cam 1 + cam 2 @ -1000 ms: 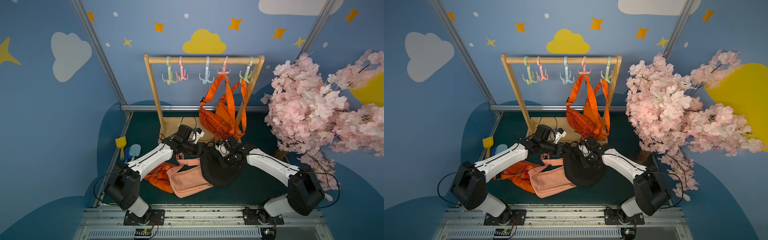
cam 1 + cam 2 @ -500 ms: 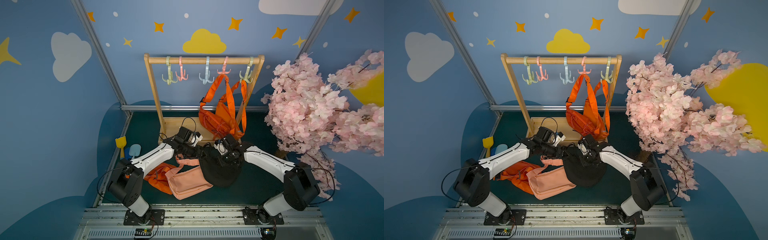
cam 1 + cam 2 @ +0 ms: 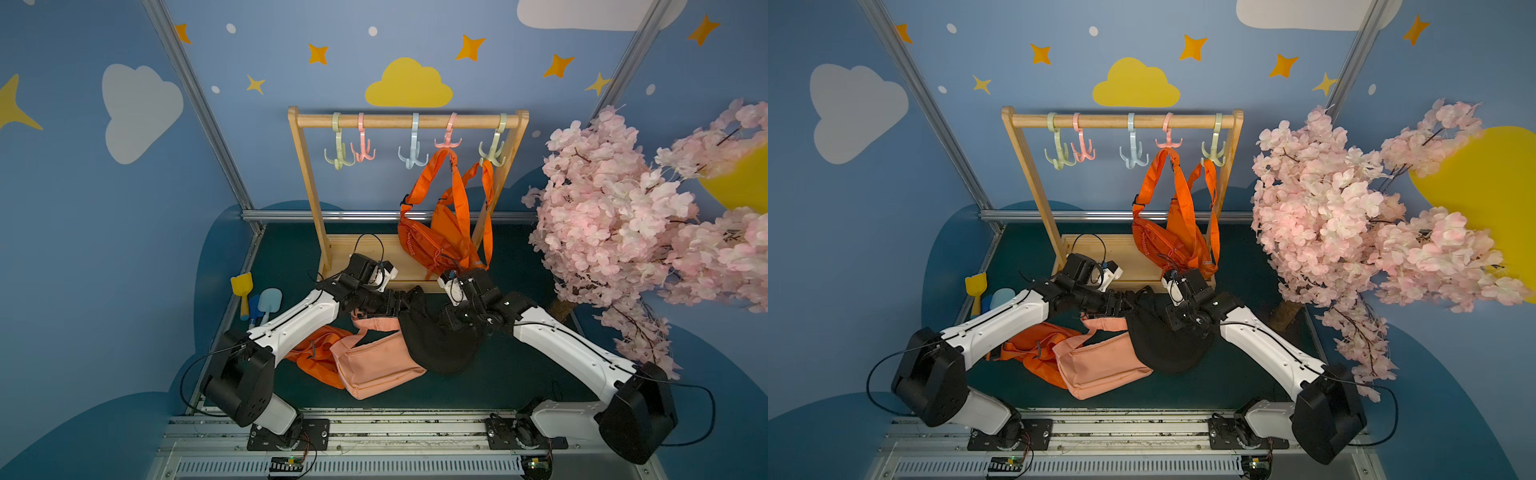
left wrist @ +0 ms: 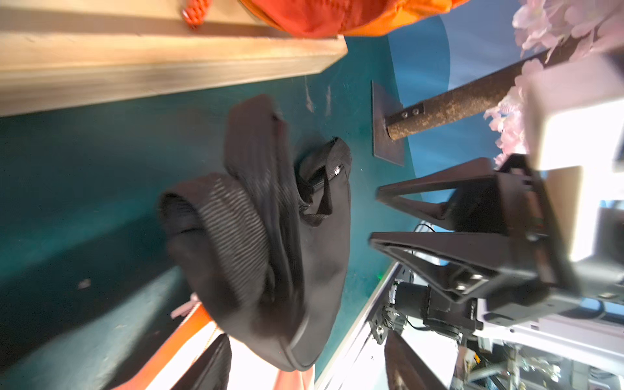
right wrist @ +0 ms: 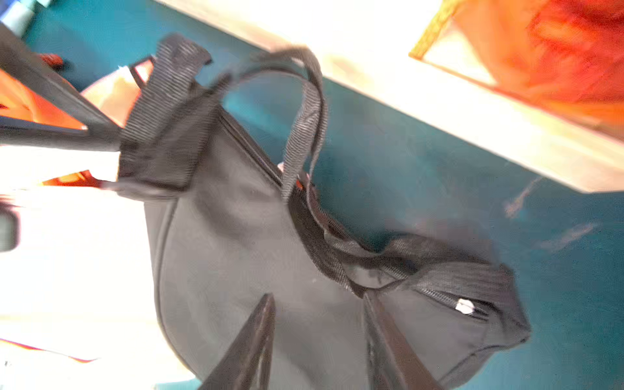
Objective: Take the bag off the hook
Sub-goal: Place the bag at the center of the board.
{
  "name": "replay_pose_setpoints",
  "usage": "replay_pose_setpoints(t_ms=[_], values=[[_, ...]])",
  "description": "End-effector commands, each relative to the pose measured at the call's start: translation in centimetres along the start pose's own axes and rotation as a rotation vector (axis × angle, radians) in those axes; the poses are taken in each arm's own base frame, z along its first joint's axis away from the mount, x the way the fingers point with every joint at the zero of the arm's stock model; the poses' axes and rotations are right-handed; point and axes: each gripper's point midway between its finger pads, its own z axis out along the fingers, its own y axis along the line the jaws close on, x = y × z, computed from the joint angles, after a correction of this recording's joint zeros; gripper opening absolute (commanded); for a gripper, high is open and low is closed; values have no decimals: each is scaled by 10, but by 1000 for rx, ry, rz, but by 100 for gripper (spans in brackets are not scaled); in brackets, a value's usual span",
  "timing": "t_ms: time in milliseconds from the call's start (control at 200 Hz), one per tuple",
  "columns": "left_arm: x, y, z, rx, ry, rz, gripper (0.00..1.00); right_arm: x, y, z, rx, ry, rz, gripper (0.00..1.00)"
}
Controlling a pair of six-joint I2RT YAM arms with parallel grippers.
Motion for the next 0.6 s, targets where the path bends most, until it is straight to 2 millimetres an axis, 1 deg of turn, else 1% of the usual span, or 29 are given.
replay_pose_setpoints(t_ms=[0, 85, 175, 205, 235, 355, 441, 596], values=[[-7, 0, -10, -18, -47, 12, 71, -22, -6, -14, 49, -121, -41, 44], [-10, 0, -14, -26, -73, 26, 71, -38, -7, -25, 61, -203, -59, 44], [-19, 2, -20, -45, -127, 50, 71, -60, -5, -35, 64, -302, -89, 44], [-24, 1, -22, -46, -147, 63, 71, -68, -6, -39, 72, -336, -95, 46], [-29, 0, -25, -48, -168, 74, 71, -76, -7, -43, 88, -369, -95, 50], [-57, -9, -38, -49, -261, 137, 72, -112, -20, -63, 173, -502, -73, 57], [-81, -20, -48, -44, -337, 201, 73, -135, -30, -77, 208, -598, -40, 61], [-121, -40, -64, -26, -450, 303, 73, -170, -40, -94, 218, -716, -16, 62]])
